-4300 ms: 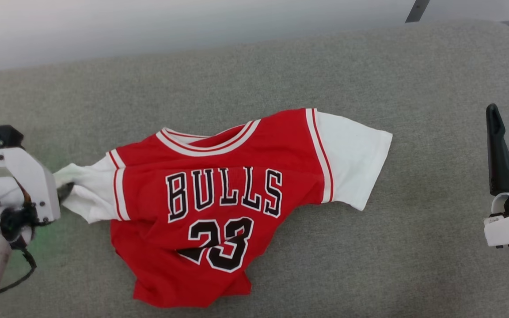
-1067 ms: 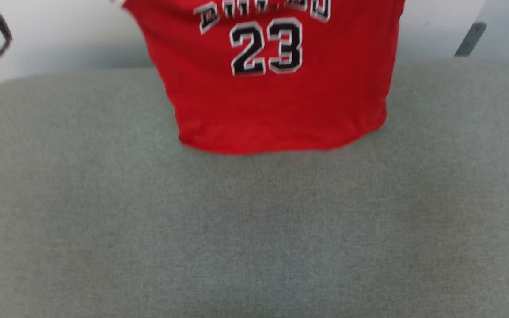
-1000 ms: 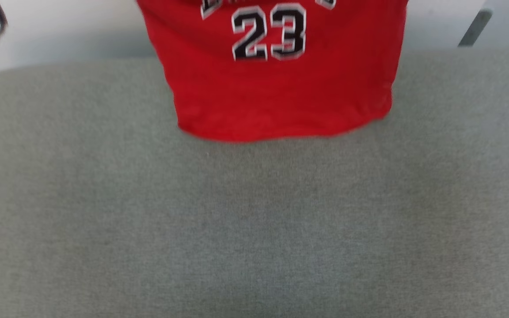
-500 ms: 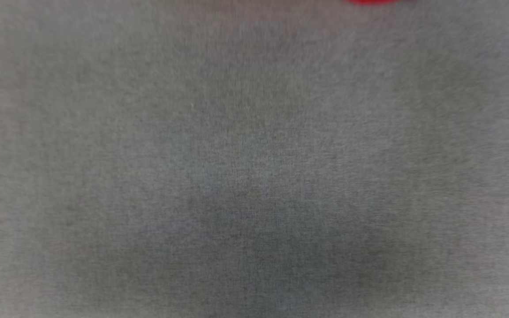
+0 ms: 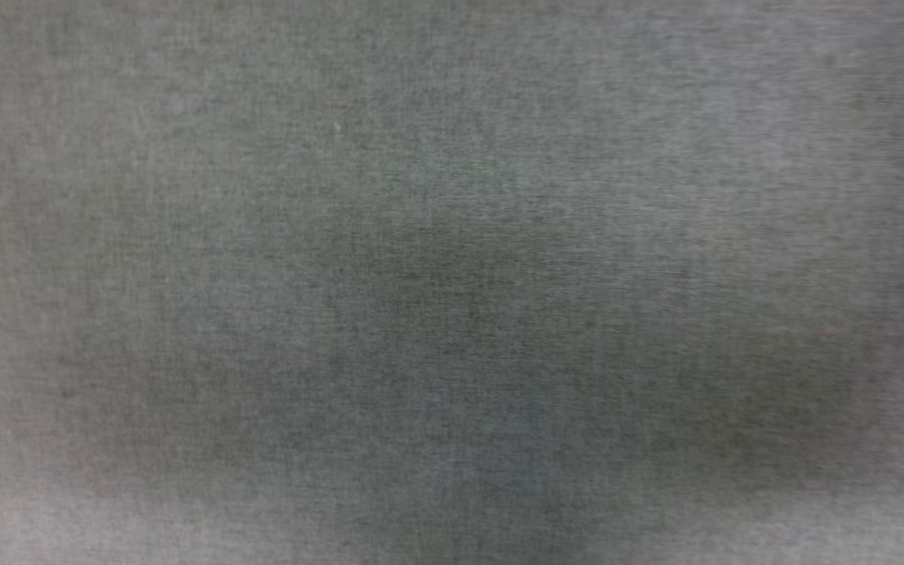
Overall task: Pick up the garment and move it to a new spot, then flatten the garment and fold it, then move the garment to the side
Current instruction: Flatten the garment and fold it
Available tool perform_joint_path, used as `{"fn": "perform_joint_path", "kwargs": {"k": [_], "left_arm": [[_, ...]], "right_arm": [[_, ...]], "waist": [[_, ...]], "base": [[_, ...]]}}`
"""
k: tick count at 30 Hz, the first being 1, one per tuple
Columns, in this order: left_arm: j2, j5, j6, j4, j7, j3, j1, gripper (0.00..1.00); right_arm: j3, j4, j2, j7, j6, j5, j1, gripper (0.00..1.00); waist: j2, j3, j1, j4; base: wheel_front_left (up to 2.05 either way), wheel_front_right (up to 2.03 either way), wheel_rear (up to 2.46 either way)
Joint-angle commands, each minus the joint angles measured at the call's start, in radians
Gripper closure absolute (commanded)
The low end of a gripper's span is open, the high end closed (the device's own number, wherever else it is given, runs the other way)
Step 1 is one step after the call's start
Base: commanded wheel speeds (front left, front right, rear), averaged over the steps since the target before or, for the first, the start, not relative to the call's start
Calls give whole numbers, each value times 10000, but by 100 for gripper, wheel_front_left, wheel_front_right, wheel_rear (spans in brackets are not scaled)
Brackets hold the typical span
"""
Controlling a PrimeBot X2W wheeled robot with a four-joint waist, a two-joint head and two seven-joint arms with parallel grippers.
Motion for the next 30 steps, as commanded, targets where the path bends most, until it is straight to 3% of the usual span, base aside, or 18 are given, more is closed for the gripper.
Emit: {"fn": "perform_joint_path", "kwargs": {"k": [1,9,16,21,30], "left_arm": [[-15,-109,-35,76,-41,8,141,100],[-129,-516,-73,7,214,-321,1295,100],[310,-1403,-74,-1217,599,-686,3152,100],[795,-1953,-75,-2260,776,-1081,4867,100],[2418,-2952,-76,-4588,1140,-1657,8363,100]], "right_arm": [[-44,-7,42,1,-7,65,175,100],[521,-143,-147,-1,-7,870,1176,100],[1537,-427,-698,0,-7,2432,2746,100],[2119,-1042,-1376,0,-7,3736,4550,100],[3100,-2715,-2443,234,-7,5570,8322,100]], "waist": [[0,469,0,325],[0,-145,0,549],[0,-1387,0,745],[0,-2455,0,838],[0,-4349,0,595]], "base": [[0,0,0],[0,0,0],[0,0,0],[0,0,0],[0,0,0]]}}
